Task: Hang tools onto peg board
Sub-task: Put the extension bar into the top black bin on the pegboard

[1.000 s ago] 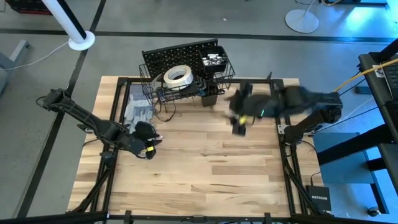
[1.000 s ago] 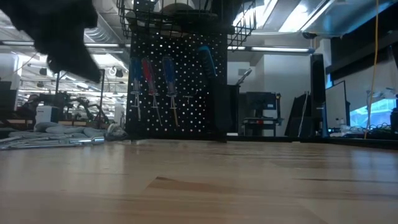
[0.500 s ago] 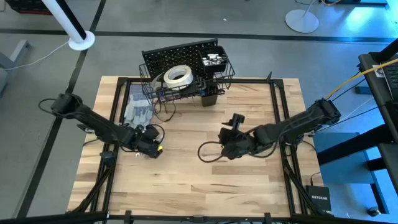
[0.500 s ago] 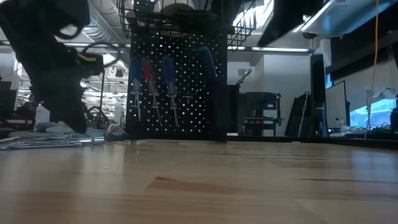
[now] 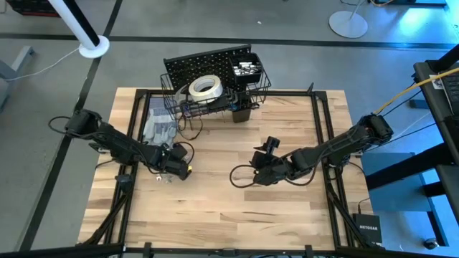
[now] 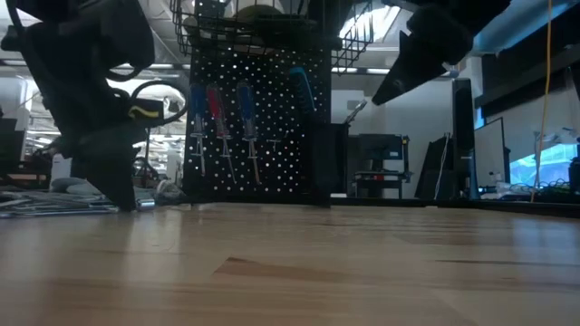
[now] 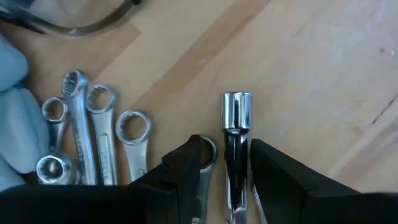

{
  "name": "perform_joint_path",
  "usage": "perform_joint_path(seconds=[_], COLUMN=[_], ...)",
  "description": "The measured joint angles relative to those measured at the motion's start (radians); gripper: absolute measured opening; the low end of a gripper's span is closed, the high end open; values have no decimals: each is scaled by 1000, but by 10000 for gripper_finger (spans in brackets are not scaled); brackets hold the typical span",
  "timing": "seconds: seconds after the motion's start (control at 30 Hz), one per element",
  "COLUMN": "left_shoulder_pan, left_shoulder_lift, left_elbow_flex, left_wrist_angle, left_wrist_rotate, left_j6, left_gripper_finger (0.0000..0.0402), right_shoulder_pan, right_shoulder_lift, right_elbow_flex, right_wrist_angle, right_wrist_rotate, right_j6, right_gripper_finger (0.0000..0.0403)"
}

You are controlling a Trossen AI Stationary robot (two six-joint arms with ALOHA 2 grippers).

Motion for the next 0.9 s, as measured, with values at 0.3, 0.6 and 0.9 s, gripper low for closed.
perform_joint_path(seconds=[0.3,0.6,0.9], left_shoulder_pan=[20,20,-8], left_shoulder_lift=[5,8,-66], left_elbow_flex=[0,-1,56], left_wrist_angle=[3,1,-17], left_wrist_rotate=[8,10,39], left_j6=[57,83,124], left_gripper_finger=[92,33,33], right_shoulder_pan=[0,0,1], right_shoulder_lift=[9,30,34], right_elbow_flex=[-3,-3,-3], right_wrist_angle=[17,55,55], right_wrist_rotate=[8,9,-10], right_j6=[0,-8,-11], right_gripper_finger=[269,269,269])
